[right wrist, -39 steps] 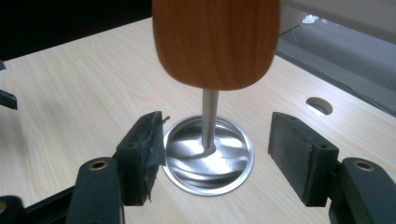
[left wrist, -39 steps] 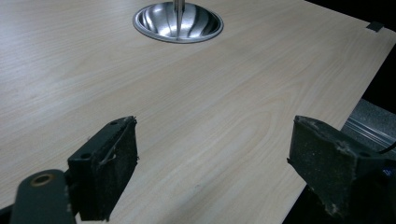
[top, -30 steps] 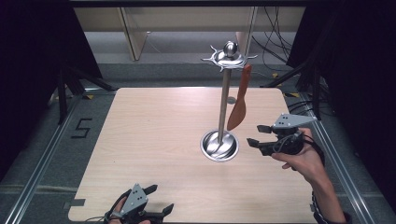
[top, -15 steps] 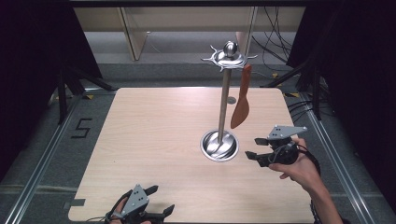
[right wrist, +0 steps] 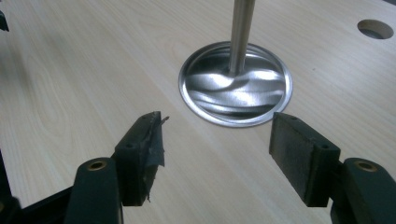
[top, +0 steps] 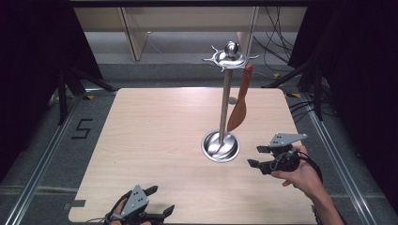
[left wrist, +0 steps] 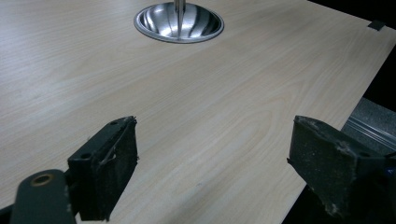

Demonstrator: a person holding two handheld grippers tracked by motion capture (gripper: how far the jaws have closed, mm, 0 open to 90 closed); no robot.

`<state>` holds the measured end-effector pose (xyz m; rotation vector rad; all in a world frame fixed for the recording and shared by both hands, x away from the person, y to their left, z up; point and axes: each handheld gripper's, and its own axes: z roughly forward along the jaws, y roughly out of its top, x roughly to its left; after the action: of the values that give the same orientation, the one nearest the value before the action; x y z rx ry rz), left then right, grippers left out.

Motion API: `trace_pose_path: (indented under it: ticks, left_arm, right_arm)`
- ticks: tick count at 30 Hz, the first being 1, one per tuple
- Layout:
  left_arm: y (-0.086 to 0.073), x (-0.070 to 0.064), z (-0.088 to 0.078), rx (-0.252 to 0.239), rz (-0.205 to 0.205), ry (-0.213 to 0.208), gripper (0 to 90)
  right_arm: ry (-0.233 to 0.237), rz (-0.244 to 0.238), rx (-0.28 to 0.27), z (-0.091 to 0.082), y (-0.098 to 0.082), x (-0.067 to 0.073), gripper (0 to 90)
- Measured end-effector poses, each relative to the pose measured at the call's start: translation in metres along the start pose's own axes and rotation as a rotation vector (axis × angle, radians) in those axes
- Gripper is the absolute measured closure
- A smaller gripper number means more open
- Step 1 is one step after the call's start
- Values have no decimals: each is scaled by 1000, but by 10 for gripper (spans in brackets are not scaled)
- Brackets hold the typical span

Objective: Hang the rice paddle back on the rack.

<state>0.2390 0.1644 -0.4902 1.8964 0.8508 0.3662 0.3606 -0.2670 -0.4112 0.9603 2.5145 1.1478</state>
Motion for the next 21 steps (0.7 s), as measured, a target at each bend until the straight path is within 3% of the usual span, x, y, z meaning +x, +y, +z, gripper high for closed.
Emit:
trace_pose_path:
  ticks: [3,7,8,11,21]
  left_arm:
    - [0,0,0,4,-4,6,148]
    - [0,0,0,0,1,-1,148]
    - [-1,0,0,-3,-4,-1,148]
    - [0,0,0,-4,-4,0,148]
    - [0,0,0,4,-1,6,148]
  right_arm:
    - [-13,-24,2,2,-4,-4,358]
    - [-12,-10,-3,6,-9,-2,356]
    - [7,0,24,4,-10,-1,354]
    - [-1,-20,20,4,-13,-1,354]
    - [38,-10,32,10,-21,5,346]
